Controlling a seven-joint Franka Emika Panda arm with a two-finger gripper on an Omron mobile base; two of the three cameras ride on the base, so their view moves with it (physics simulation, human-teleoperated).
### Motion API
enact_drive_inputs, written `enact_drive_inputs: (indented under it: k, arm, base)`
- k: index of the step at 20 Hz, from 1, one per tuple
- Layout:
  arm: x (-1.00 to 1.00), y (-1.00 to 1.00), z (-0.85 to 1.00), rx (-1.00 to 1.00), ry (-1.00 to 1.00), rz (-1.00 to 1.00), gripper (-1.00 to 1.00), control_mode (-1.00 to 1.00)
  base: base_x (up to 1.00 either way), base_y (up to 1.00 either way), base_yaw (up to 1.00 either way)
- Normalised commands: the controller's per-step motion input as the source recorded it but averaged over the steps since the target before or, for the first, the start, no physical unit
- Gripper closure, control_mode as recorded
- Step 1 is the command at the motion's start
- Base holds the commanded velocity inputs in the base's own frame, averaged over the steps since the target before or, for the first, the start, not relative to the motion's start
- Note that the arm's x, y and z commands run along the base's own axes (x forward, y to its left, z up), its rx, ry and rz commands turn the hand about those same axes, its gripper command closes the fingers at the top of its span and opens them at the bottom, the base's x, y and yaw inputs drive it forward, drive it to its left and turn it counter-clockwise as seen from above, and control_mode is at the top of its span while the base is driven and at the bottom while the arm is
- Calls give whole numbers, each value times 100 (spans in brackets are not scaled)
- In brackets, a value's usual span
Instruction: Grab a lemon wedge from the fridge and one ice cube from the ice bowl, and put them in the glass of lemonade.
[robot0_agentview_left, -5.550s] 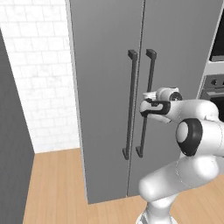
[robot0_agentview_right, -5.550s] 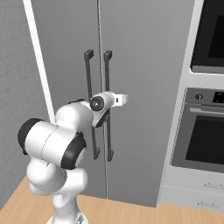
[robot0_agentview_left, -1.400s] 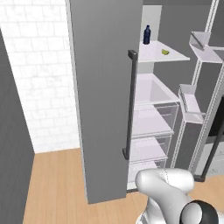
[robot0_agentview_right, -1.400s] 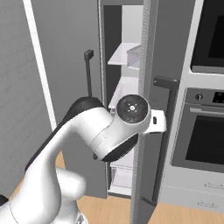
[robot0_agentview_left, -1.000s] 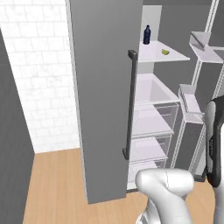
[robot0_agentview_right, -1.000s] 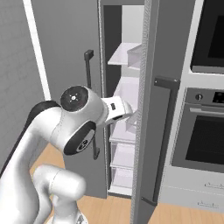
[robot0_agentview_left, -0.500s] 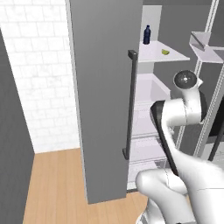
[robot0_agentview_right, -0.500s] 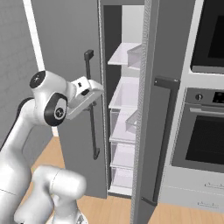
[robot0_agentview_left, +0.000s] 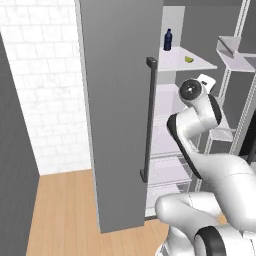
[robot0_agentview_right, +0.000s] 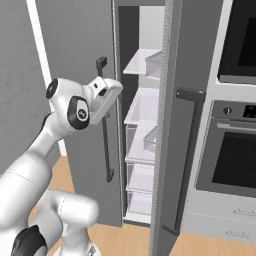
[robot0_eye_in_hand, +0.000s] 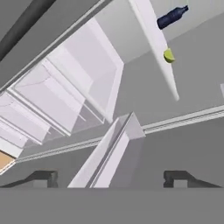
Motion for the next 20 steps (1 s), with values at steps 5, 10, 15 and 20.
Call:
enact_drive_inputs:
  k: [5, 10, 15, 20]
  arm:
    - [16, -86, 1, -21, 11, -7, -100, -100]
    - [0, -100, -6, -7, 26, -18, -100, -100]
    - [0, -100, -9, -3, 22, -21, -100, -100]
    - [-6, -100, -14, -1, 17, -20, -100, -100]
  base:
    - [0, 0, 0]
    - [0, 0, 0]
    - [0, 0, 0]
    - [0, 0, 0]
